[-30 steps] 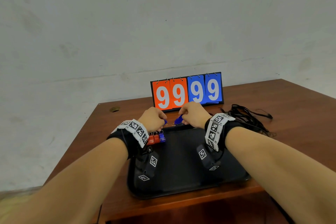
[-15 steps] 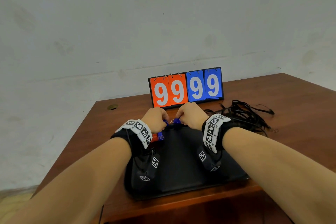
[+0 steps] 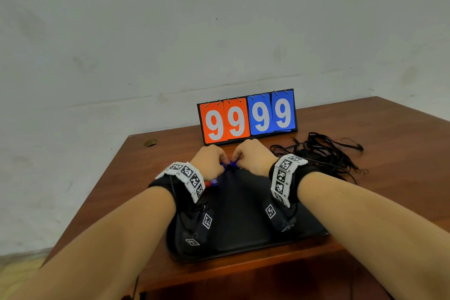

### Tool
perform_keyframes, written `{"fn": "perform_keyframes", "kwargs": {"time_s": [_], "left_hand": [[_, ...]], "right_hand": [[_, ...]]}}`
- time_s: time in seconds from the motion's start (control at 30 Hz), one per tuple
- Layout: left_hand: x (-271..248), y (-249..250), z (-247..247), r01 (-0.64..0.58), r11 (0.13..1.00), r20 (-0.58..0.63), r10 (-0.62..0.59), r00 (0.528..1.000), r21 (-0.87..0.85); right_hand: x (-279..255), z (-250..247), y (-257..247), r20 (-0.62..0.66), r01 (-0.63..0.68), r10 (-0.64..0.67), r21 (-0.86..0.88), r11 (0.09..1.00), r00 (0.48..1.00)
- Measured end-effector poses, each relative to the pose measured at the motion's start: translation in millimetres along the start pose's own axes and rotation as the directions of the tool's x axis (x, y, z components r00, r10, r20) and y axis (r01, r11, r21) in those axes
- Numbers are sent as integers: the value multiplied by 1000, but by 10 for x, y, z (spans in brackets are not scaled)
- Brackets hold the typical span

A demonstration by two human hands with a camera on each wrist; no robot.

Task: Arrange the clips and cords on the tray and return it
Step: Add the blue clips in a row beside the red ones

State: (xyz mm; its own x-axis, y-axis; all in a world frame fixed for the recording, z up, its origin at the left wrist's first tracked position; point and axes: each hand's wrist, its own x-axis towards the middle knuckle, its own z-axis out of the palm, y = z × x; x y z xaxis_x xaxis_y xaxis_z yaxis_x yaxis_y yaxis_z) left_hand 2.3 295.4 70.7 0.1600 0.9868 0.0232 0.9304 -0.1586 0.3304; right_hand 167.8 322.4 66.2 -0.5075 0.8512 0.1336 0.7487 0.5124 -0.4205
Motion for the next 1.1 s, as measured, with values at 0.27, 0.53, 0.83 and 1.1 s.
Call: {"fn": "perform_keyframes", "kwargs": {"time_s": [0.27,0.53,0.83,1.1], "left_hand": [[-58,-13,35,12,999,41,-13,999,34],[-60,3,37,23,1000,79,-25,997,20],[-77,-12,58,20,999,104,-24,994,44],[-182,-197,-117,109,989,36,-106,994,-100]], "right_hand": [[-51,37,-39,4,36,-36,-11,999,999],[-50,67,-56,93,49,-42,-77,996,995],[-19,82,-105,163,61,-41,-121,991,986],[-29,58,-129,184,43,-24,-100,994,983]]}}
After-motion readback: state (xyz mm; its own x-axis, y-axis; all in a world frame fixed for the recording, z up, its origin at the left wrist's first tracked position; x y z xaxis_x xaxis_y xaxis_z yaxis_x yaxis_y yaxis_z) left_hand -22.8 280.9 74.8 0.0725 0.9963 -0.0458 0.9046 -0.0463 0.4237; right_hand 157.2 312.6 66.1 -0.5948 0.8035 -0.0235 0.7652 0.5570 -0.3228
